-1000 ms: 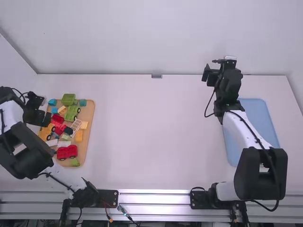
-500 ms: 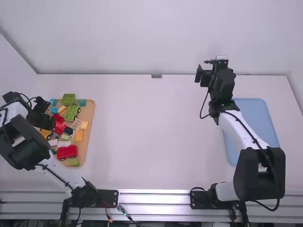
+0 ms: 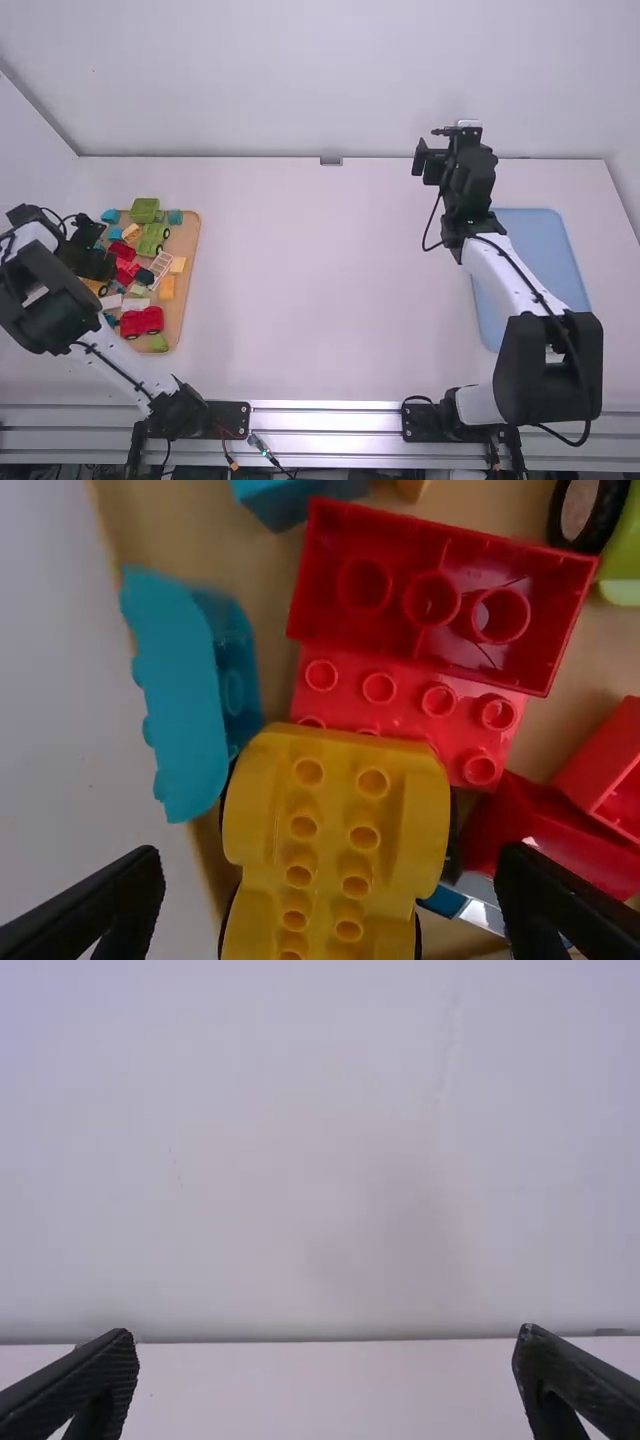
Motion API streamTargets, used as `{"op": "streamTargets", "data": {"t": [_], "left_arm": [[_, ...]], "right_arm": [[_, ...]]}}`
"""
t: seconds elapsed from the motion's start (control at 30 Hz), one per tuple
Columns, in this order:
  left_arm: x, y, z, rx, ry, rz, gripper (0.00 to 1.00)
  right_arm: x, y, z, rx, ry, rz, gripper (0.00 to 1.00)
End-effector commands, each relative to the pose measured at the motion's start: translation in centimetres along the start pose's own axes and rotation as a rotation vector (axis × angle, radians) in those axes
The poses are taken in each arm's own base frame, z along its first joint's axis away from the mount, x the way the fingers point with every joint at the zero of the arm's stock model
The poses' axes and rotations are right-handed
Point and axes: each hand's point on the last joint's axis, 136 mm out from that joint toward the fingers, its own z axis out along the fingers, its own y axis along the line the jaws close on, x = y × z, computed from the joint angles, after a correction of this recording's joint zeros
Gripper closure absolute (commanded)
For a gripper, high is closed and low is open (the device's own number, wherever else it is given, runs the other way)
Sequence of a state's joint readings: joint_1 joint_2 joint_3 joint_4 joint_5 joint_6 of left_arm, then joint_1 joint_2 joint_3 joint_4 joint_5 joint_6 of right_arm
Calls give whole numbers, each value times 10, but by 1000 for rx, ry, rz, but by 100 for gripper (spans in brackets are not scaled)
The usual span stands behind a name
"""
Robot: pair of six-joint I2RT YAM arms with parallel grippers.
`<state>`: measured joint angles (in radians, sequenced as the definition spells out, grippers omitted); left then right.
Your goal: Assemble lego blocks to make yellow taxi
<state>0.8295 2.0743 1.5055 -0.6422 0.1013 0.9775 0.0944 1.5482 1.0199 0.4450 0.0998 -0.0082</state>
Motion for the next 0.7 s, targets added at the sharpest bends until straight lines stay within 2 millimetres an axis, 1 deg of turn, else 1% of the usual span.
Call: {"op": "streamTargets", "data": {"t": [0.0, 0.1, 0.2, 0.27, 0.43, 0.5, 0.6, 0.67], "left_arm": [[-5, 3, 0, 7, -23, -1, 12], [-8, 1, 1, 18, -35, -3, 13], [-10, -2, 8, 55, -49, -7, 15], [-4, -1, 14, 76, -8, -16, 19], [-6, 2, 14, 70, 1, -11, 19], [-7, 3, 14, 67, -3, -7, 17], [-4, -1, 14, 80, 9, 13, 20], [-1, 0, 15, 86, 13, 4, 20]], "right_arm": [[-13, 1, 3, 2, -26, 4, 1], [-12, 1, 3, 2, -22, 5, 1], [-11, 2, 3, 2, -19, 5, 1], [-11, 1, 3, 2, -19, 5, 1], [-11, 0, 3, 4, -19, 5, 1], [-11, 1, 3, 2, -18, 5, 1], [-10, 5, 3, -6, -16, 3, 1], [-10, 4, 3, -4, -14, 3, 1]]}}
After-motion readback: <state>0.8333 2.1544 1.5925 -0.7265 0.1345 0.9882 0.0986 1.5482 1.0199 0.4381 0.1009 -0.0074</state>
